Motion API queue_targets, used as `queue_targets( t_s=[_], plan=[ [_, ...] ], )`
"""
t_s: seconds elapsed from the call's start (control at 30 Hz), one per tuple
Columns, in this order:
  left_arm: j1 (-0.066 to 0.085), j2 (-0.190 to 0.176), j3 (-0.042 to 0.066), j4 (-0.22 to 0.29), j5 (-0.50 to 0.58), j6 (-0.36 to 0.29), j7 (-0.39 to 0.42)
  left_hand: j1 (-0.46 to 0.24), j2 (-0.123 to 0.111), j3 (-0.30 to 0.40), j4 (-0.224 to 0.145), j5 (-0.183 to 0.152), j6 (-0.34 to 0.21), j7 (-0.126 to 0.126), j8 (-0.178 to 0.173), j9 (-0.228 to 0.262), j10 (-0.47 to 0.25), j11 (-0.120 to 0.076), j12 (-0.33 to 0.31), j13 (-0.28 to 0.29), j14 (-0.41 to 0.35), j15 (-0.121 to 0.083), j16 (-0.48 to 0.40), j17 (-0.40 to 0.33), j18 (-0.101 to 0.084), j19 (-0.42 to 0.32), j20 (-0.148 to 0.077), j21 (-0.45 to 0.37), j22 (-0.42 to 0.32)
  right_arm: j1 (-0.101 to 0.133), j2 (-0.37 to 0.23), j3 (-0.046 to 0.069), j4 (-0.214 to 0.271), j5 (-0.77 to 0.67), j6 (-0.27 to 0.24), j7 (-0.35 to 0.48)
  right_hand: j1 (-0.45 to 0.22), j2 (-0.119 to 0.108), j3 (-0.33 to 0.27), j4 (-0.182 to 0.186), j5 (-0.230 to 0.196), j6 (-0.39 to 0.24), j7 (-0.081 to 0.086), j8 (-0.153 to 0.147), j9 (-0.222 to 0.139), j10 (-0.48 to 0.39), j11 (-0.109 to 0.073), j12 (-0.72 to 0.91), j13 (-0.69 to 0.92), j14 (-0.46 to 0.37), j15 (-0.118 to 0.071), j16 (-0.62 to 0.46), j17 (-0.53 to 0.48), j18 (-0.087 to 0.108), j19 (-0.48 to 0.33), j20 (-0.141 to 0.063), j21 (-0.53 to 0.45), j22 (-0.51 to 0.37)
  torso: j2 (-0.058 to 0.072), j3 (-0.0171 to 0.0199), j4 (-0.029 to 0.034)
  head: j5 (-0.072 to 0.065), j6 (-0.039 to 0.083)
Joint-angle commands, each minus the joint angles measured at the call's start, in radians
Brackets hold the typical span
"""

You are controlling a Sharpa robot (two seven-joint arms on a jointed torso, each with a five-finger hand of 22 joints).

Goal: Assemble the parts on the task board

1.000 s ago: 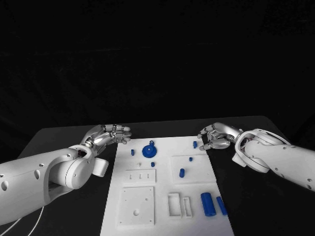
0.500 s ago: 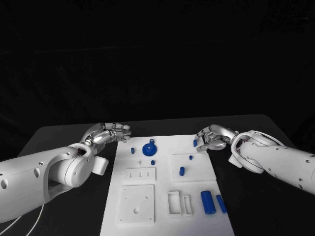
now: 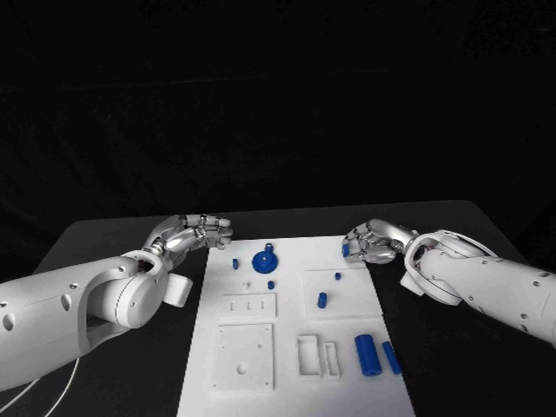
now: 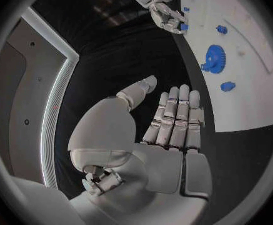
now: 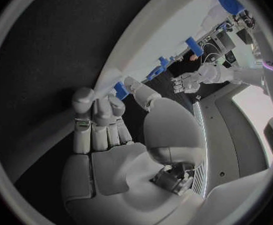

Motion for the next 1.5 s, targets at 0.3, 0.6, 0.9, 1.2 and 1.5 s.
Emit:
queue_targets(
  t_s=[0.3,0.6,0.9,1.2,1.5],
  plan=[
    [0.001,-0.002,0.001,0.004,-0.008,0.016,0.011,-0.009,0.002,0.002,0.001,-0.006,-0.006,0.007,-0.006,-0.001,0.003,0.002,-0.006,0.0,-0.004,-0.004,-0.003,-0.001,0.021,-0.005,-0.001,0.006,0.001,-0.001,0.005,0.0,-0.002,0.003,0.004,0.007,-0.001,0.008,0.067,0.014,-0.05,0.04,0.003,0.015,0.001,0.005,-0.012,0.008,-0.004,0.006,-0.01,-0.004,0.005,0.085,0.007,0.004,0.003,0.017,-0.001,-0.0002,-0.0014,0.005,-0.002],
    [0.001,-0.003,0.001,0.004,-0.008,0.016,0.01,-0.009,0.002,0.002,0.001,-0.006,-0.006,0.007,-0.006,-0.001,0.003,0.002,-0.007,0.0,-0.004,-0.004,-0.003,-0.001,0.021,-0.005,-0.001,0.006,0.001,-0.002,0.006,0.0,-0.002,0.001,0.002,0.004,-0.002,0.009,0.08,0.012,-0.058,0.054,-0.003,0.022,0.003,0.007,-0.017,0.009,-0.005,0.006,-0.015,-0.004,0.006,0.085,0.007,0.004,0.005,0.018,-0.001,-0.0005,-0.0007,0.006,-0.002],
    [0.001,-0.004,0.001,0.005,-0.008,0.016,0.01,-0.009,0.001,0.002,0.001,-0.006,-0.007,0.008,-0.006,-0.001,0.002,0.002,-0.007,-0.001,-0.005,-0.003,-0.003,-0.001,0.021,-0.005,-0.001,0.006,0.001,-0.002,0.008,0.0,-0.002,-0.004,0.0,0.004,-0.004,0.013,0.098,0.014,-0.072,0.072,-0.009,0.031,0.006,0.009,-0.023,0.01,-0.006,0.007,-0.021,-0.005,0.008,0.085,0.008,0.003,0.007,0.017,-0.001,0.0004,-0.0013,0.005,-0.003],
    [0.001,-0.005,0.001,0.005,-0.009,0.015,0.01,-0.009,0.001,0.003,0.0,-0.006,-0.007,0.008,-0.007,-0.001,0.002,0.002,-0.008,-0.001,-0.005,-0.003,-0.003,-0.001,0.021,-0.005,-0.001,0.006,0.001,-0.003,0.007,0.0,0.0,-0.011,-0.013,0.001,-0.007,0.017,0.121,0.021,-0.074,0.109,-0.023,0.053,0.017,0.013,-0.037,0.01,-0.008,0.007,-0.034,-0.005,0.01,0.085,0.01,0.001,0.01,0.017,-0.002,0.0009,-0.0014,0.005,-0.003],
    [0.001,-0.005,0.001,0.005,-0.009,0.016,0.01,-0.009,0.001,0.003,0.0,-0.006,-0.007,0.008,-0.007,-0.001,0.002,0.002,-0.008,-0.001,-0.005,-0.003,-0.003,-0.001,0.021,-0.006,-0.001,0.006,0.001,-0.003,0.008,0.0,0.004,-0.014,-0.045,0.0,-0.008,0.026,0.138,0.028,-0.074,0.136,-0.034,0.07,0.026,0.018,-0.047,0.011,-0.008,0.008,-0.043,-0.006,0.012,0.085,0.01,0.0,0.011,0.017,-0.002,0.001,-0.0012,0.004,-0.003]
  ],
)
